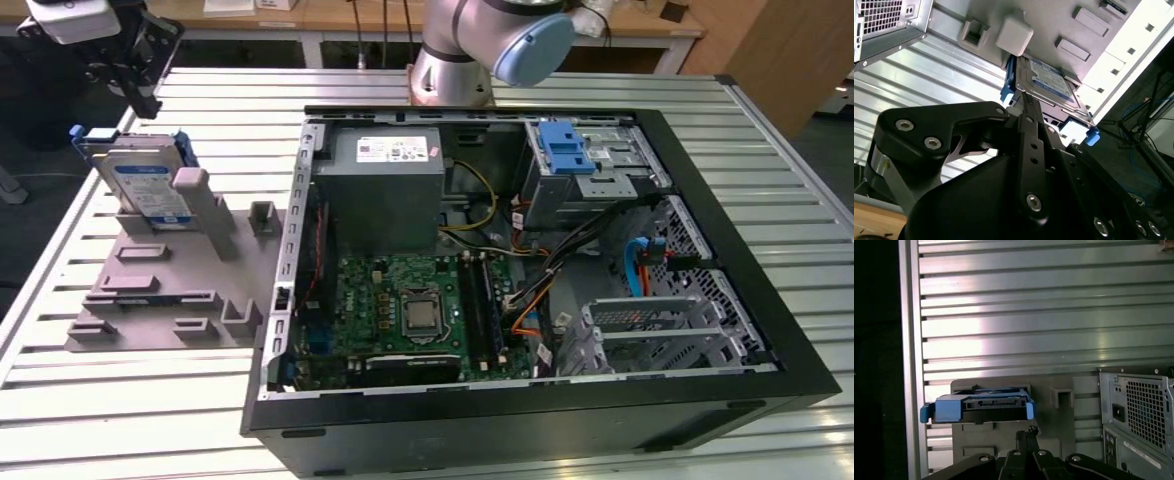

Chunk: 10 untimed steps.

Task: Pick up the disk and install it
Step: 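Reach for the disk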

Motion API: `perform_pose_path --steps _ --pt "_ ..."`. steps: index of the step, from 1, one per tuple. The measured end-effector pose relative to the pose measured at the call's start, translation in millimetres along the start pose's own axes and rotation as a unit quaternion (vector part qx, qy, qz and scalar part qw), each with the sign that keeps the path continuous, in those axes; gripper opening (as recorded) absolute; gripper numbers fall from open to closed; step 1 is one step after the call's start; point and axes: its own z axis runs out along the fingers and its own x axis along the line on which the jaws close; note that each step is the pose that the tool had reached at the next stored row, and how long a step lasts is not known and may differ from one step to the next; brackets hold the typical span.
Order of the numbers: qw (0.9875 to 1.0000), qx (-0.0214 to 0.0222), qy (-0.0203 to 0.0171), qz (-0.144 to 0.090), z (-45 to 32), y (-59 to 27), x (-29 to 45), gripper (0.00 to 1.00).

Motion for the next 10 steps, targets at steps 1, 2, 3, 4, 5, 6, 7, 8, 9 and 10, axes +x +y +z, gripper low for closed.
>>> perform_pose_path --steps 1,2,3,4,5,6,7,8,9,10 --pt "1.0 0.0 0.0 0.0 0.2 0.5 1.8 0.11" --pt "1.0 0.0 -0.0001 0.0 0.5 1.0 3.9 0.11" --pt "1.0 0.0 -0.0001 0.0 0.8 1.4 6.7 0.11" --pt "1.0 0.0 0.0 0.0 1.2 1.6 9.4 0.11" --pt "1.0 0.0 0.0 0.0 1.5 1.9 12.4 0.11" --pt "1.0 0.0 0.0 0.0 2.0 2.1 15.3 0.11" --pt "1.0 0.0 0.0 0.0 2.4 2.5 18.1 0.11" --pt "1.0 -0.0001 -0.0001 0.0 2.9 2.9 20.7 0.11" --pt "1.0 0.0 -0.0001 0.0 3.3 3.4 23.2 0.11" --pt "1.0 -0.0001 -0.0001 0.0 3.6 3.8 24.9 0.11"
